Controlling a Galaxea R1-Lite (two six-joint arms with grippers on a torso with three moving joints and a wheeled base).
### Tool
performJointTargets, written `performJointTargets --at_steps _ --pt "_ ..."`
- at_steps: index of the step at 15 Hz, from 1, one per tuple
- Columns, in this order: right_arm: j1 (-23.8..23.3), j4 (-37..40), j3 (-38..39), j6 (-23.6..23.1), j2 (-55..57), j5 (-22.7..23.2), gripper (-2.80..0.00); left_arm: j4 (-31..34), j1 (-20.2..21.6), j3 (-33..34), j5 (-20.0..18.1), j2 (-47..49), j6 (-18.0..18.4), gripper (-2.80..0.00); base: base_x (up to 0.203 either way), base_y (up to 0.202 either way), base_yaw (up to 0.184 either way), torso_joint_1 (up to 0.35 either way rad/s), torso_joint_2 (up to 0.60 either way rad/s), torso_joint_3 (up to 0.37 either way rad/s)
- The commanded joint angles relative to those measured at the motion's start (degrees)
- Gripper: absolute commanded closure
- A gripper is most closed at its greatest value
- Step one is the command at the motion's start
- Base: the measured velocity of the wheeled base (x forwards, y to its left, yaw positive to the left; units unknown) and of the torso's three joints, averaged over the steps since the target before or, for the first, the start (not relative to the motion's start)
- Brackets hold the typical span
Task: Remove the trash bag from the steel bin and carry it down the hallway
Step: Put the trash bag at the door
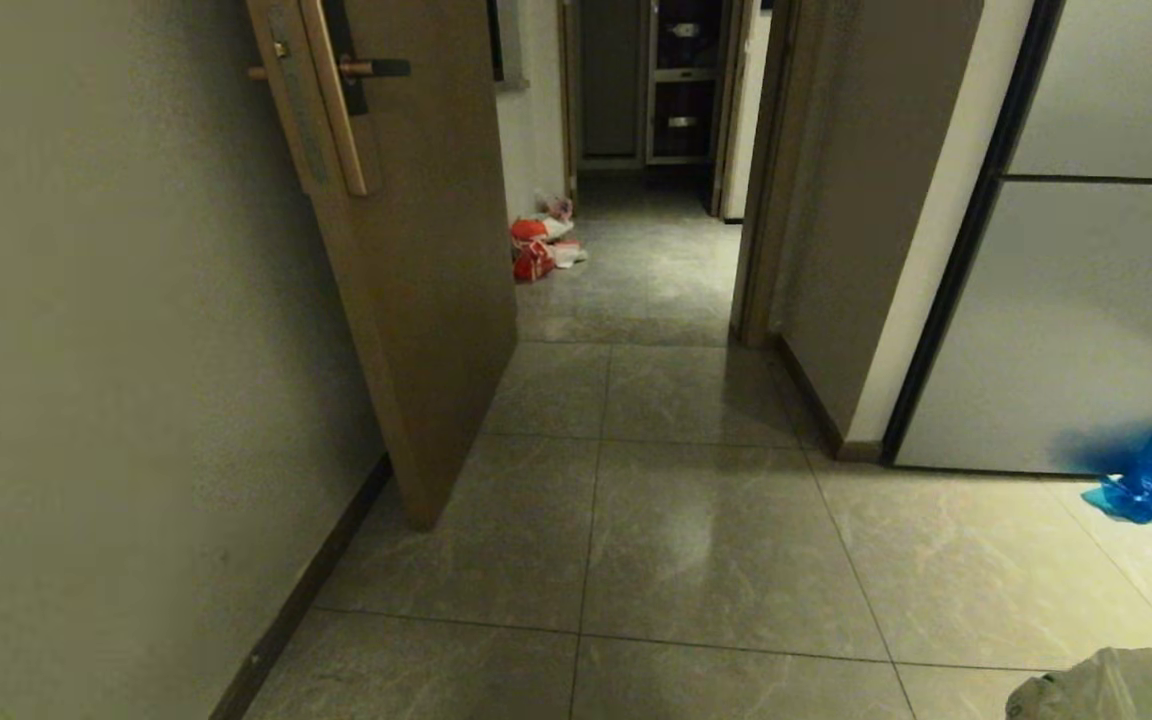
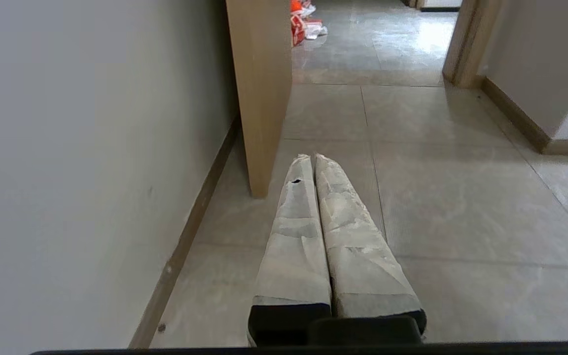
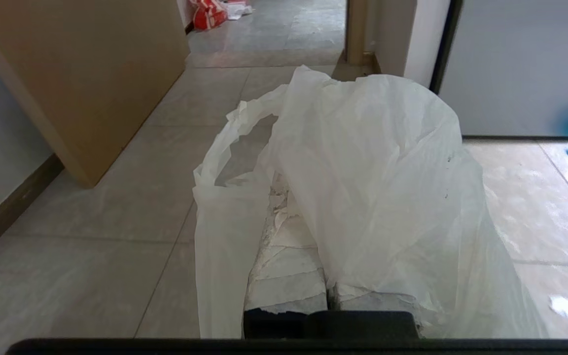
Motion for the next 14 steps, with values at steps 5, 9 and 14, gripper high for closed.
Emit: performJointTargets --at_steps 5,9,14 --pt "0.05 0.0 -0.01 0.01 0.07 0.0 0.0 0.0 0.0 0.09 0.02 0.09 0.01 0.0 0.193 0.0 0.001 0.003 0.0 0.001" --pt "-0.04 -0.01 -0.01 0.01 0.07 0.0 0.0 0.0 0.0 0.09 0.02 0.09 0.01 0.0 0.193 0.0 0.002 0.002 0.0 0.003" --pt "-0.04 -0.01 -0.01 0.01 0.07 0.0 0.0 0.0 0.0 0.09 0.02 0.08 0.01 0.0 0.193 0.0 0.002 0.002 0.0 0.003"
